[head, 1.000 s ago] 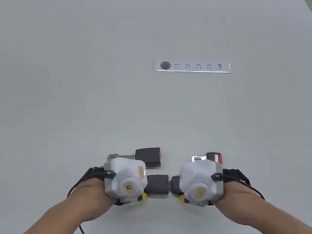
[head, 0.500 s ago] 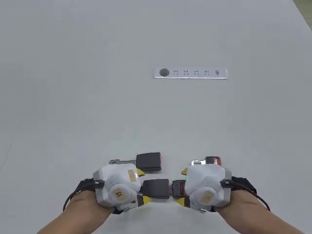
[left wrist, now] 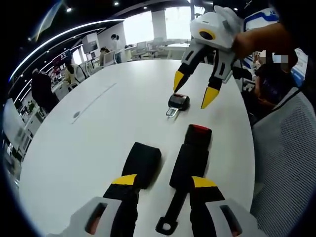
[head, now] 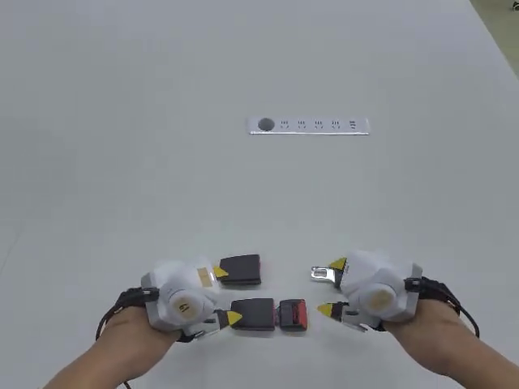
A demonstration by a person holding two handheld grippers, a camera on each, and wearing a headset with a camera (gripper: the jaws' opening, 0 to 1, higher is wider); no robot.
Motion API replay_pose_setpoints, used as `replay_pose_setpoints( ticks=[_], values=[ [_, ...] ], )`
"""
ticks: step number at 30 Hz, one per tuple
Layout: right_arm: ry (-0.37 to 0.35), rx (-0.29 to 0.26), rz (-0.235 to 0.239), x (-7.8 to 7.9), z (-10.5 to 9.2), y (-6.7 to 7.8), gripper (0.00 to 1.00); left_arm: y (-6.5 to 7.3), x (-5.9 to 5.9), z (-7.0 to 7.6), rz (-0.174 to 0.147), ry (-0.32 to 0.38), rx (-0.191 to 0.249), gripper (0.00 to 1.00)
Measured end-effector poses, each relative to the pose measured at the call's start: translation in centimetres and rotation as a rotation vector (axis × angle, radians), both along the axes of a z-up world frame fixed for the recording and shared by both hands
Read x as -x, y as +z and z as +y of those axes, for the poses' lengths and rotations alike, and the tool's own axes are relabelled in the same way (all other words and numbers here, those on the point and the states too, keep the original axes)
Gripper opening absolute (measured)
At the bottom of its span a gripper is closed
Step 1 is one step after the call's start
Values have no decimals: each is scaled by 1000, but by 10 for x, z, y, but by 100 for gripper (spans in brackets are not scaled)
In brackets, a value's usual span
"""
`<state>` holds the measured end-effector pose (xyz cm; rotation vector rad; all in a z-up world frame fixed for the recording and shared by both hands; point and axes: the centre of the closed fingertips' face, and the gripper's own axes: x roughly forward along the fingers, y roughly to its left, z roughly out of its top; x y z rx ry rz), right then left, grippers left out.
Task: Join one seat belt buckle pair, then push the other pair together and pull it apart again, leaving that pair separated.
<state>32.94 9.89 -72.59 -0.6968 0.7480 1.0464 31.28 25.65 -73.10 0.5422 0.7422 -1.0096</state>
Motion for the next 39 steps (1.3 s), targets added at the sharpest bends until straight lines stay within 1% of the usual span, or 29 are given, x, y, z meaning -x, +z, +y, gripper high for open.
replay_pose_setpoints(
  ticks=[3, 8, 10, 12, 13, 15, 17, 18, 19, 20, 21, 23, 25, 26, 27, 29, 32, 35, 36, 37, 39],
  values=[
    [-5, 10, -6, -4, -7, 0, 39, 0, -10, 8, -6, 8, -8, 42],
    [1, 25, 0, -10, -14, -4, 39, 0, -21, 11, -8, 9, -25, 42],
    [0, 36, 2, -13, -17, -7, 40, -2, -26, 13, -5, 8, -27, 42],
    [12, 46, 11, -14, -19, -10, 40, -4, -29, 13, -2, 1, -31, 42],
    [15, 51, 18, -16, -21, -16, 40, -6, -30, 13, -1, -5, -37, 42],
    [19, 59, 26, -18, -25, -19, 40, -11, -36, 15, -2, -19, -46, 42],
    [14, 67, 31, -21, -29, -22, 40, -12, -40, 15, 6, -5, -44, 42],
    [16, 72, 34, -21, -31, -24, 40, -13, -40, 15, 11, -5, -44, 42],
    [24, 75, 50, -21, -33, -31, 40, -16, -40, 15, 15, -10, -48, 42],
    [32, 72, 65, -20, -33, -33, 39, -20, -40, 15, 20, -18, -55, 42],
    [41, 66, 68, -18, -32, -31, 39, -25, -41, 15, 25, -26, -64, 42],
    [55, 76, 58, -19, -32, -30, 38, -30, -42, 14, 28, -34, -72, 42],
    [61, 80, 60, -22, -33, -35, 38, -32, -44, 11, 35, -38, -62, 42],
    [64, 80, 64, -22, -32, -37, 38, -36, -47, 8, 36, -49, -68, 42],
    [66, 81, 67, -22, -31, -38, 38, -36, -48, 7, 38, -53, -74, 42],
    [78, 83, 70, -23, -30, -42, 37, -35, -51, 3, 41, -58, -71, 42],
    [100, 96, 76, -25, -30, -47, 37, -40, -56, 2, 45, -63, -70, 42],
    [123, 107, 90, -25, -30, -48, 37, -44, -56, 1, 58, -76, -71, 41],
    [130, 110, 95, -25, -30, -49, 35, -43, -54, -1, 64, -88, -75, 41],
    [139, 114, 100, -25, -30, -50, 34, -41, -55, -3, 64, -91, -60, 41],
    [154, 122, 108, -25, -31, -53, 32, -42, -56, -3, 69, -103, -60, 41]
  ],
)
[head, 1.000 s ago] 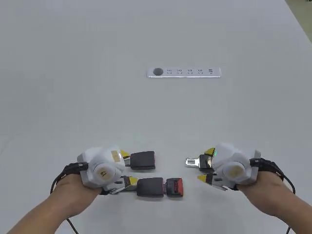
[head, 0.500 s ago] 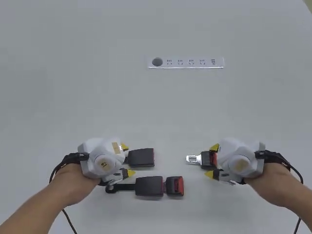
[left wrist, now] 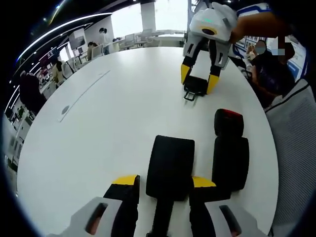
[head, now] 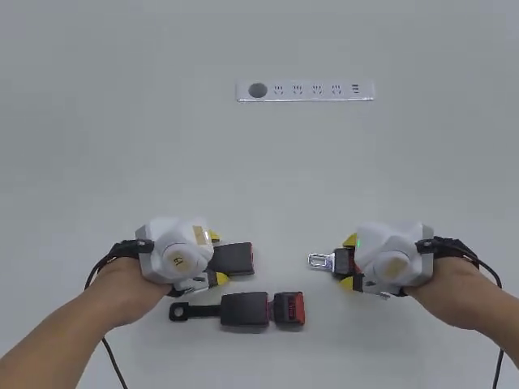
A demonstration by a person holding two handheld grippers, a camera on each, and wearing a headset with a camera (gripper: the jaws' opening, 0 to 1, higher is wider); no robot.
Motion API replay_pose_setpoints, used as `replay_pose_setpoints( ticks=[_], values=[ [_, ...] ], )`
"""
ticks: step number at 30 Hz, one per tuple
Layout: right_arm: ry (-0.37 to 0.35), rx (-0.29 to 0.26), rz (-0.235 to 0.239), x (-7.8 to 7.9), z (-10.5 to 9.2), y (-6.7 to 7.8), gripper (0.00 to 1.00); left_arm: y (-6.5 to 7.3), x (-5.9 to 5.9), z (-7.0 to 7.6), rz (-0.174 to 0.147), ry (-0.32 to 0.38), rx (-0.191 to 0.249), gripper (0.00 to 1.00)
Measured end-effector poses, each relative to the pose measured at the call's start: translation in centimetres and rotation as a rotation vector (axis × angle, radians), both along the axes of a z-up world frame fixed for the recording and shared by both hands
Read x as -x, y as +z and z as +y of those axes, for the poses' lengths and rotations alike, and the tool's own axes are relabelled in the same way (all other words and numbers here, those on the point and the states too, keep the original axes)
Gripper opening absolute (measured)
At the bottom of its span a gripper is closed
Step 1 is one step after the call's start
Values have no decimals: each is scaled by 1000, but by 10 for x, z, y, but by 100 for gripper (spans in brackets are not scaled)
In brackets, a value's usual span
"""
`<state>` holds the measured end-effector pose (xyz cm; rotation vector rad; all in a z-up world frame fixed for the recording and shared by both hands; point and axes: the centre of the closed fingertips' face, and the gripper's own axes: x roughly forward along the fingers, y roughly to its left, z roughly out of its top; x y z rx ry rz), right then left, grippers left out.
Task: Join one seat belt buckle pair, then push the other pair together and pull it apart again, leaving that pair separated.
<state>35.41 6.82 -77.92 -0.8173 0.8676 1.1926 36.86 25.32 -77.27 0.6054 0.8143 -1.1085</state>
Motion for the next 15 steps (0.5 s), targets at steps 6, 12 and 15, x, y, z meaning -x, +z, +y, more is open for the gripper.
replay_pose_setpoints(
  ticks=[6, 12, 15],
  values=[
    [36, 13, 20, 1, 2, -2, 33, 1, 4, -4, 21, -52, -10, 37],
    [59, 17, 32, 1, 5, -2, 33, -1, 7, -4, 18, -105, -33, 34],
    [68, 14, 41, 1, 6, -2, 33, -2, 7, -4, 12, -138, -50, 34]
  ],
)
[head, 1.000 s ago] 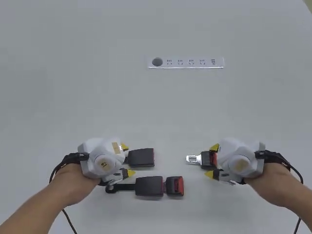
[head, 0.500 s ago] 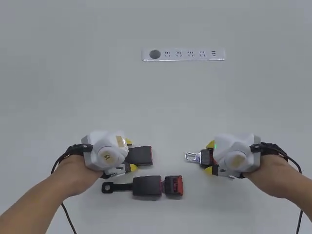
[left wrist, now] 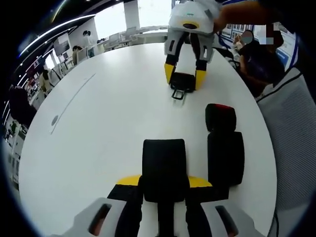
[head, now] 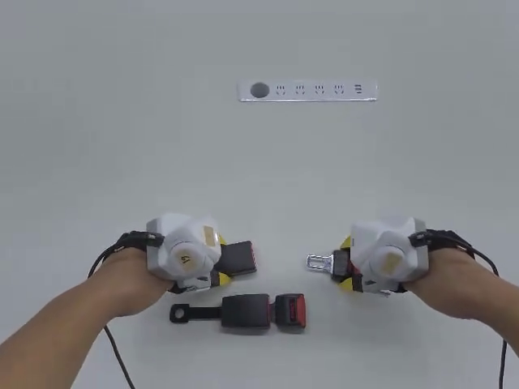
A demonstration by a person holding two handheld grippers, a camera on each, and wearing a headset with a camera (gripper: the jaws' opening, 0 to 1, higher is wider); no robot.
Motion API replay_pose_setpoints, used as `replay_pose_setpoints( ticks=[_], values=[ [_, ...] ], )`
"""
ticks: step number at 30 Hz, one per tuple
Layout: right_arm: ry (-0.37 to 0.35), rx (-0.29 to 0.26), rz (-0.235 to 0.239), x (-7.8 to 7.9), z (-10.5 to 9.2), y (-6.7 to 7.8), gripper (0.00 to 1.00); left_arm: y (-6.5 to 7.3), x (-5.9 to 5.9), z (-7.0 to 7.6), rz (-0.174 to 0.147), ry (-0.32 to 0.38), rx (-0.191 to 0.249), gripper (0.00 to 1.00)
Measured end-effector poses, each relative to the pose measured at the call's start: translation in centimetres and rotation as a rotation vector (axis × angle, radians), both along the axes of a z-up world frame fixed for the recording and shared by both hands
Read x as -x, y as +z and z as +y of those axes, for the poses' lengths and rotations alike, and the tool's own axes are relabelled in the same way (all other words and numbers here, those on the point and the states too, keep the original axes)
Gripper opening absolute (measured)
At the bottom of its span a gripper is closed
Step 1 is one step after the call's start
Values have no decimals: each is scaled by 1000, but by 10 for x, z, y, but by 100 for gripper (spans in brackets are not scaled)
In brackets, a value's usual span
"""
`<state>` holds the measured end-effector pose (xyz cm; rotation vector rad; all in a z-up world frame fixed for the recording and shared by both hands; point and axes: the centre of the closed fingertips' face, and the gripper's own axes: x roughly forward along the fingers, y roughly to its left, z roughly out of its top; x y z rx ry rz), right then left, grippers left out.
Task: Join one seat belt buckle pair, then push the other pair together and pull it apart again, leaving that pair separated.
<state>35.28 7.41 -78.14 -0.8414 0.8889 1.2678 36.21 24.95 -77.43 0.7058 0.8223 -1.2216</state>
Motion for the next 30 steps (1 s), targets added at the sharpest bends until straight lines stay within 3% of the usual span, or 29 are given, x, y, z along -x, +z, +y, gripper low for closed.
replay_pose_setpoints(
  ticks=[12, 19, 30],
  values=[
    [37, 14, 18, -1, 4, -1, 32, -2, 1, -2, 3, -49, -26, 33],
    [56, 3, 15, 4, 22, 1, 32, -3, 0, -3, 7, -55, -34, 33],
    [61, -30, 11, -3, 46, 1, 32, -2, 1, -3, 10, -56, -33, 33]
  ],
)
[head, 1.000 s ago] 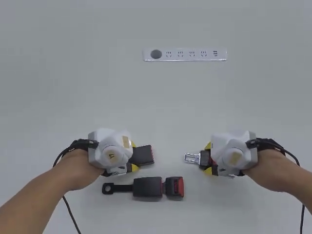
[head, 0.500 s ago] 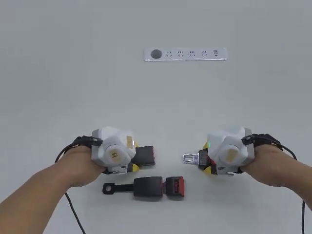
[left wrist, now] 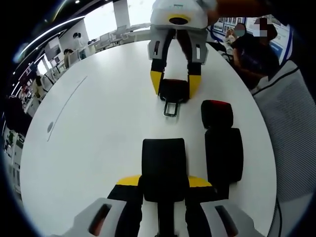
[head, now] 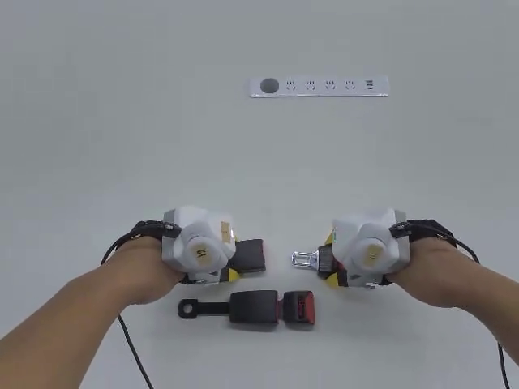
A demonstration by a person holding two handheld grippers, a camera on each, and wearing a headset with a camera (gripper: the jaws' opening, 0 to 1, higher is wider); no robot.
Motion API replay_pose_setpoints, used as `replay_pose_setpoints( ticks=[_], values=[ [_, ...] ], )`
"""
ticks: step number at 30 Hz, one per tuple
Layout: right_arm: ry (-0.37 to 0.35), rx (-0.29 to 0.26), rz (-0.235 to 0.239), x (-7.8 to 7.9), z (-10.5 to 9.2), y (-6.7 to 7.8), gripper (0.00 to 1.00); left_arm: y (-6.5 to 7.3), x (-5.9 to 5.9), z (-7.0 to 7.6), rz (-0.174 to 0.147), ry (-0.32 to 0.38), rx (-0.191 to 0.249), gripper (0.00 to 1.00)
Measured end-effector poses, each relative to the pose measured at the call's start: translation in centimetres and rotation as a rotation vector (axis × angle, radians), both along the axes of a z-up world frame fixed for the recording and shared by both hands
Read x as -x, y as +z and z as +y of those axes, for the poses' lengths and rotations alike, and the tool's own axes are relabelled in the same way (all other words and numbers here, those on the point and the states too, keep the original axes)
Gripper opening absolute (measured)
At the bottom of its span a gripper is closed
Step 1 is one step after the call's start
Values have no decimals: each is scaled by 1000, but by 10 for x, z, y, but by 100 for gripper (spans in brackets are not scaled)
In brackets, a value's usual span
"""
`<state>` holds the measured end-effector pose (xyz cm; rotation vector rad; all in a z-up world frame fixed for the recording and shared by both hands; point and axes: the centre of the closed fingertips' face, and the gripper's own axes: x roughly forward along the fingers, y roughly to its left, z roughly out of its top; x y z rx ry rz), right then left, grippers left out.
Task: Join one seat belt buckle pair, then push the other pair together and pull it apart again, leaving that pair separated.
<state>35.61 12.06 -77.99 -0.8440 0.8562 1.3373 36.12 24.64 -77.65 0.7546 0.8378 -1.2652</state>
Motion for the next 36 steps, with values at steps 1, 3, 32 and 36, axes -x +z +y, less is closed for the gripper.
replay_pose_setpoints(
  ticks=[1, 3, 32, 36],
  values=[
    [3, -4, 0, 0, 4, 0, 32, 0, 0, 0, 1, 0, -1, 33],
    [7, -14, 0, -1, 11, 1, 32, 1, 0, 0, 2, 0, -3, 33],
    [65, -90, -26, -8, 58, 1, 31, -2, 0, -1, -5, -14, -5, 33],
    [58, -90, -30, -7, 60, 3, 30, -2, 0, 0, 0, -10, 6, 32]
  ],
)
